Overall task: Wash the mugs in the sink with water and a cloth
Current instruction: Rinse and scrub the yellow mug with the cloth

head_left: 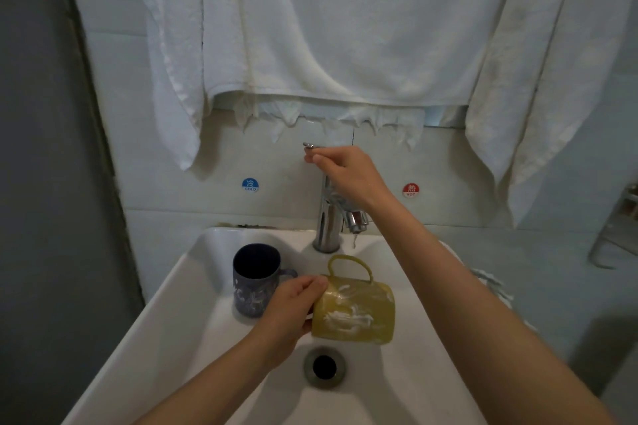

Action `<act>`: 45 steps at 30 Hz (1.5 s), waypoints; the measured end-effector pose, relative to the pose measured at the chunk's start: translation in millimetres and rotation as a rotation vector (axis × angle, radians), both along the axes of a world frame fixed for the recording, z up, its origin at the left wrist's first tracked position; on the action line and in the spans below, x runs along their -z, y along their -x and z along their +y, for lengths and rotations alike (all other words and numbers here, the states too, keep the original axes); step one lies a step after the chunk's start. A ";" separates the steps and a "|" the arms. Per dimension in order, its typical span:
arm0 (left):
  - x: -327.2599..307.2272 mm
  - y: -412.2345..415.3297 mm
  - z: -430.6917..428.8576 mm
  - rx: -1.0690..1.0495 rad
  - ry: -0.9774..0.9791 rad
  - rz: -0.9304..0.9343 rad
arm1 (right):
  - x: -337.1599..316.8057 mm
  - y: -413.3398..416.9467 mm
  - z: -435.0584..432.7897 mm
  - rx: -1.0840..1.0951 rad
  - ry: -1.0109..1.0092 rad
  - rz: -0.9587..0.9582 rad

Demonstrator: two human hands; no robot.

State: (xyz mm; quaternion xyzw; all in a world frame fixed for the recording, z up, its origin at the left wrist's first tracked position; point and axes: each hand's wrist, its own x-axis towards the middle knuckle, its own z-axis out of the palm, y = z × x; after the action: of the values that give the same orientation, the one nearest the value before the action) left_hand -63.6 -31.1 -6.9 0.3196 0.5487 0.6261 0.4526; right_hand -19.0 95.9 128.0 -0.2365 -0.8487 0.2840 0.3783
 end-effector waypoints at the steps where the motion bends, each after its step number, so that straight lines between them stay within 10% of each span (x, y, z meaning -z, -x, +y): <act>1: -0.4 0.6 -0.3 0.001 -0.001 0.000 | -0.5 0.5 1.0 0.006 -0.004 0.004; 11: 0.5 1.6 -2.2 0.010 0.023 0.020 | -1.2 -5.3 1.5 0.026 -0.050 -0.004; 17: 5.8 -0.2 -0.1 0.058 0.043 0.043 | 41.6 -62.7 -21.8 0.100 -0.241 0.308; 24: 13.6 -6.8 0.1 0.090 0.005 -0.058 | 133.3 -105.4 -10.4 0.106 0.380 -0.292; 32: 21.2 -1.9 1.0 0.074 0.010 -0.127 | 137.9 -108.2 -23.4 -0.124 0.809 -0.129; 45: 33.9 -6.0 1.5 0.229 -0.016 -0.076 | 142.1 -99.3 -32.7 -0.067 0.812 -0.040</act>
State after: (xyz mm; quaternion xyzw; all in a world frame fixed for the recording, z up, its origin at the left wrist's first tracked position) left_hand -57.6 -29.6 -40.8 0.3597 0.4862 0.5863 0.5390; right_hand 80.3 63.2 -14.1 -0.3444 -0.6819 0.6037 0.2280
